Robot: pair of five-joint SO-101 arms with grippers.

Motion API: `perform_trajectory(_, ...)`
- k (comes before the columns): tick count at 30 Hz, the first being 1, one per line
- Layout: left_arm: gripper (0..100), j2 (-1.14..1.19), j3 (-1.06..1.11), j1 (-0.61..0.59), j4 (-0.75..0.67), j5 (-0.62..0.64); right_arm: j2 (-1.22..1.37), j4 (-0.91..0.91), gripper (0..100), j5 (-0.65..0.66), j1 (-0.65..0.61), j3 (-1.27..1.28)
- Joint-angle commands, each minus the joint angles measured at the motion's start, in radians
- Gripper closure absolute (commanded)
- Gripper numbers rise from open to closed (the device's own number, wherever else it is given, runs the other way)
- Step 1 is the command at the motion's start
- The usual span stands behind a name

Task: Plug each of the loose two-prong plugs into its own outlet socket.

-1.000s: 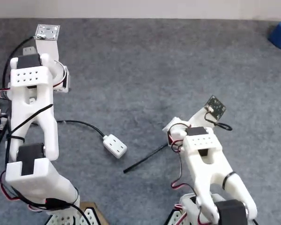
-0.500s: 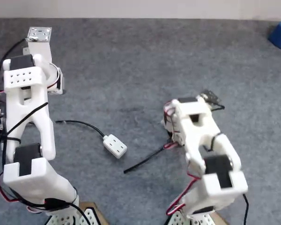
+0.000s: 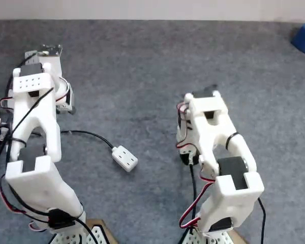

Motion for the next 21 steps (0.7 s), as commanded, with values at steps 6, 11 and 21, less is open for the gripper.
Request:
perform_trajectory(6, 85, -0.004, -0.033, -0.004, -0.009, -0.305, -0.153, 0.051, 99.1, 0.439, -0.012, -0.349)
perform_trajectory(11, 85, -0.004, -0.039, 0.010, 0.051, -0.402, -0.128, 0.053, 99.1, 0.600, -0.058, -0.455)
perform_trajectory(21, 89, -0.087, -0.036, 0.143, 0.098, -0.402, -0.163, -0.028, 99.1, 0.417, -0.325, -0.213)
